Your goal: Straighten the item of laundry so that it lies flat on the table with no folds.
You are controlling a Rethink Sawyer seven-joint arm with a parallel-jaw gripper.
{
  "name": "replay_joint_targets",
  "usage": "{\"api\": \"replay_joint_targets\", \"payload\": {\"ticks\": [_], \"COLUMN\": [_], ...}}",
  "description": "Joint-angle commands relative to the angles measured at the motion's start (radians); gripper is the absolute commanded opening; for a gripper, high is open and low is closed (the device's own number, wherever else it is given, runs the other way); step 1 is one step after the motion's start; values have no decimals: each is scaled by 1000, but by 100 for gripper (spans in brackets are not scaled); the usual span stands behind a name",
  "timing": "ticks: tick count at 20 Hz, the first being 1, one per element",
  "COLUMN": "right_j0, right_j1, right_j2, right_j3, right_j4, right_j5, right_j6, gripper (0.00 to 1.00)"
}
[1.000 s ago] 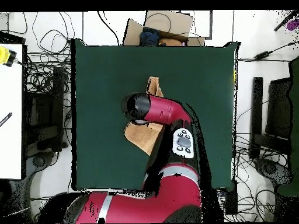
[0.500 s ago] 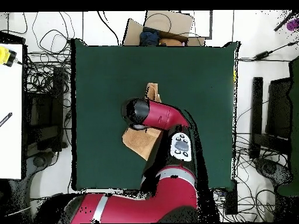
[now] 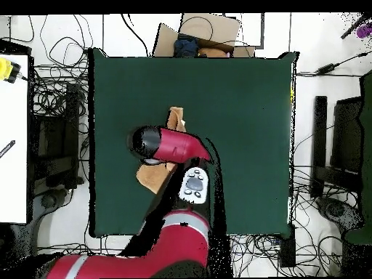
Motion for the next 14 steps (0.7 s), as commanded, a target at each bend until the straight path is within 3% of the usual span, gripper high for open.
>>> {"api": "replay_joint_targets", "payload": {"ticks": [1,7,14], "right_j0": [86,134,24], "right_j1": [20,18,21], "right_j2": [-1,-21,84], "right_j3": [60,57,136], "right_j4": [101,129,126], "right_j5": [29,37,-92], "right_j6": [426,471,369], "gripper": [0,0,0]}}
